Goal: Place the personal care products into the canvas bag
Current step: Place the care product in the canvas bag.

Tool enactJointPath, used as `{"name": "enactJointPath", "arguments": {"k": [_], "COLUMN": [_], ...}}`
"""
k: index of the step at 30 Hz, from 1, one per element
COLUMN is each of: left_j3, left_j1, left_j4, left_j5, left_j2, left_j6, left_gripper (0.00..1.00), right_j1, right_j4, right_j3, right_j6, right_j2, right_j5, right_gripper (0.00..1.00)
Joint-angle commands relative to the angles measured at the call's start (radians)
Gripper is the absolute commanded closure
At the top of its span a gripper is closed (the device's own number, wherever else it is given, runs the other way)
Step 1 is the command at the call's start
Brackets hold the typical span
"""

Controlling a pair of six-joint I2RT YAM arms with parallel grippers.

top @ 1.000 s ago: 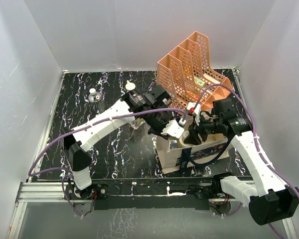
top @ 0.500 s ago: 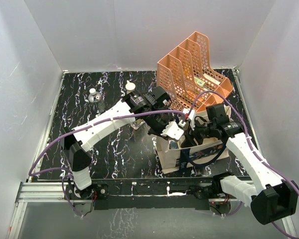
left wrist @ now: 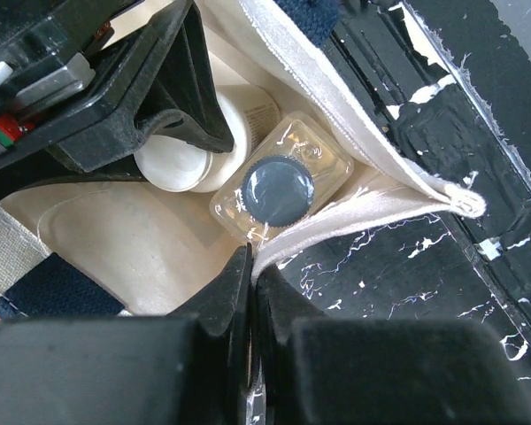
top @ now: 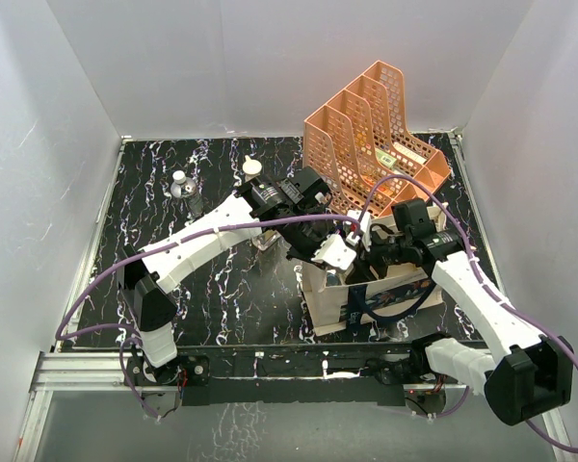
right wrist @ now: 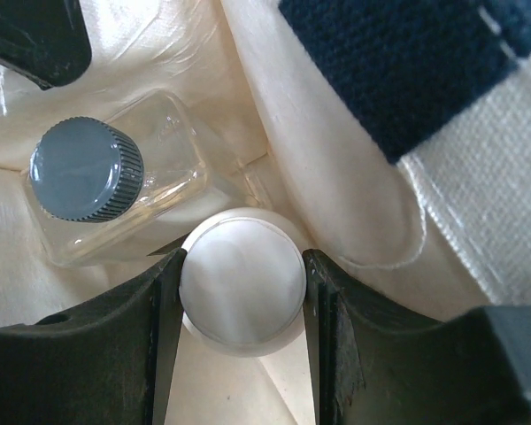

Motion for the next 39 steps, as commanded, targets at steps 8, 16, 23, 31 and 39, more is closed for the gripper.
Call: {"name": "enactJointPath", "arguments": {"k": [8, 16, 23, 31, 39], "left_j3": [-0.032, -0.060, -0.064, -0.067, -0.010], "left_j1": [-0.010, -0.010, -0.012, -0.012, -0.021], "left_j4": [-0.036, -0.033, -0.031, -0.034, -0.050], "left_j5": [-0.035, -0.040, -0.047, -0.043, -0.025], "left_j2": [-0.042, -0.058, -0.059, -0.059, -0.037], "left_j6": [0.002, -0.001, -0.001, -0.002, -0.002], "left_gripper": [1.00, 1.00, 1.00, 0.99, 0.96], "right_j1": [0.014, 0.014, 0.013, 0.014, 0.002], "right_j4": [0.000, 0.000, -0.019, 0.005, -0.035], "right_j3": [0.020, 0.020, 0.046, 0.072, 0.165], "right_j6": [-0.095, -0.093, -0.063, -0.012, 0.015], "right_j2": [0.009, -0.042, -0.031, -0.063, -0.074], "right_j5": [0.082, 0.107, 0.095, 0.108, 0.079], "right_gripper": [0.75, 0.57, 0.36, 0.27, 0.22]}}
